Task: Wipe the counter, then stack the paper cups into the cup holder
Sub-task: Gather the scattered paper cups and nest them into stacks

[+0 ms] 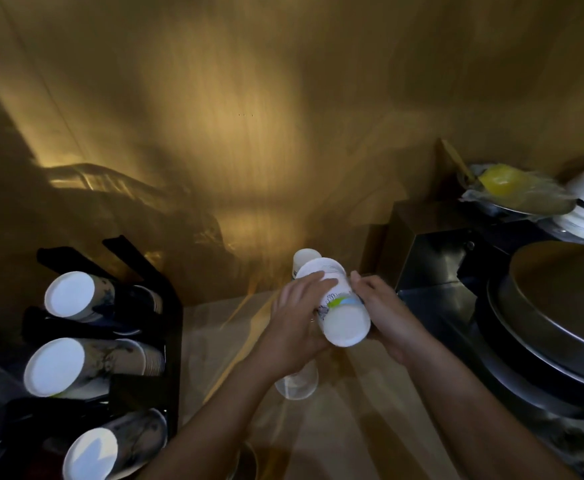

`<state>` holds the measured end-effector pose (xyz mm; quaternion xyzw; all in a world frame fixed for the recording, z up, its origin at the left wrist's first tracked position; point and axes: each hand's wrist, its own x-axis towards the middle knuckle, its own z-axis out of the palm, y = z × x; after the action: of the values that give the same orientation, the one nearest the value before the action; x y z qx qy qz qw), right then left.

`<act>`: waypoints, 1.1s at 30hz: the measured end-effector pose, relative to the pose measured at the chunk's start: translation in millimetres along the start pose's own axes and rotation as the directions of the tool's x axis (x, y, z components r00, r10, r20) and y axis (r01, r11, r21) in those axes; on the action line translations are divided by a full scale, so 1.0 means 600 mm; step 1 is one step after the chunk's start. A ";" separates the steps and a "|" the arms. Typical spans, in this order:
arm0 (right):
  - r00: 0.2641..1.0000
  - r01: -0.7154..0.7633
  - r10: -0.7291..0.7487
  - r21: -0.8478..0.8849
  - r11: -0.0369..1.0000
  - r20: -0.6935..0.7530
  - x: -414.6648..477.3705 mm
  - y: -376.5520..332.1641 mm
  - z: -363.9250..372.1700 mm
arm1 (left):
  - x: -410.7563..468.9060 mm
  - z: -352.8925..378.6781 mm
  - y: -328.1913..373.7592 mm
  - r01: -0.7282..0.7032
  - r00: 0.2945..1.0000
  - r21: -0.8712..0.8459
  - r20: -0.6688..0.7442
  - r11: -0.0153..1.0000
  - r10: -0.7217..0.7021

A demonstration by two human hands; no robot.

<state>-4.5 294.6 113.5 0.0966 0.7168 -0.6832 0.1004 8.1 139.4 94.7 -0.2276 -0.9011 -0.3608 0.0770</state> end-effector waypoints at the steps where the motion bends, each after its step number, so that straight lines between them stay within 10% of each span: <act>1: 1.000 0.007 -0.007 0.000 1.000 0.019 -0.002 -0.002 -0.001 | 0.001 -0.007 -0.001 0.014 0.999 -0.053 -0.041 0.999 -0.016; 13: 0.898 0.406 -0.316 -0.301 0.863 0.306 -0.005 0.022 0.024 | -0.020 -0.051 -0.014 0.262 0.955 -0.273 -0.067 0.926 -0.290; 25: 0.913 0.345 -0.188 -0.441 0.828 0.363 0.015 0.127 0.042 | -0.051 -0.004 -0.069 0.455 0.875 -0.110 0.240 0.884 -0.420; 33: 0.874 0.480 -0.316 -0.762 0.435 0.370 0.035 0.186 0.054 | -0.042 0.023 -0.093 0.434 0.859 0.182 0.211 0.882 -0.466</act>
<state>6.6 267.9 -0.7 -0.1945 0.9435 -0.2667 0.0310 4.6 104.6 42.8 -0.0484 -0.9529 -0.2789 -0.1087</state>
